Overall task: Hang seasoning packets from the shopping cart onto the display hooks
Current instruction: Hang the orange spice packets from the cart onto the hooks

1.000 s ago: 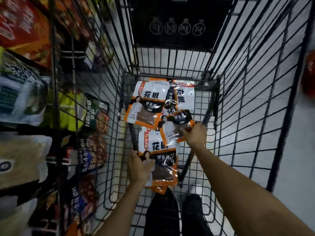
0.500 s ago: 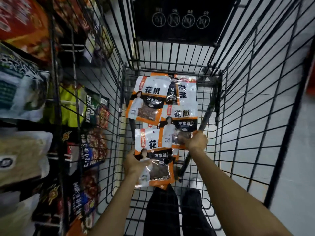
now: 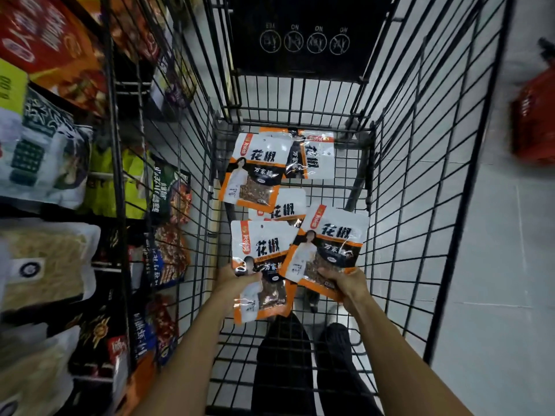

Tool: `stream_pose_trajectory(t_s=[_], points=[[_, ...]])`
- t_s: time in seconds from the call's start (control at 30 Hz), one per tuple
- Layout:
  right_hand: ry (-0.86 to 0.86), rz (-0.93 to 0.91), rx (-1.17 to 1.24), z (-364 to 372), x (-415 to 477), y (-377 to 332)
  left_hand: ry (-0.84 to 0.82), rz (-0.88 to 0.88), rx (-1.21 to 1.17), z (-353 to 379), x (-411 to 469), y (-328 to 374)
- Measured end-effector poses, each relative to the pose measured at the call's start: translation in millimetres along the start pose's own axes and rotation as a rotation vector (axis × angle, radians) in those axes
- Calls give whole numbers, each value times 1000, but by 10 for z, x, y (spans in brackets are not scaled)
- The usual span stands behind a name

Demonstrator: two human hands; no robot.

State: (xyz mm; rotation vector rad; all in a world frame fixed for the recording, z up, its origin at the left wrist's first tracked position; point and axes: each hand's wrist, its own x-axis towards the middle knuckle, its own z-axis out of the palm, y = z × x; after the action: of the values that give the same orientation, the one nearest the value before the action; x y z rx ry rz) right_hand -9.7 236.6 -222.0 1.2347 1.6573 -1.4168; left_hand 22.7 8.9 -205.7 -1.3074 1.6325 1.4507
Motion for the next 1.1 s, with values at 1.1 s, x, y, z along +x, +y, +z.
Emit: stream_pose_trajectory(t_s=[1.1], points=[[-767, -935, -367, -554, -3713, -823, 845, 781, -466, -1253, -4528, -715]])
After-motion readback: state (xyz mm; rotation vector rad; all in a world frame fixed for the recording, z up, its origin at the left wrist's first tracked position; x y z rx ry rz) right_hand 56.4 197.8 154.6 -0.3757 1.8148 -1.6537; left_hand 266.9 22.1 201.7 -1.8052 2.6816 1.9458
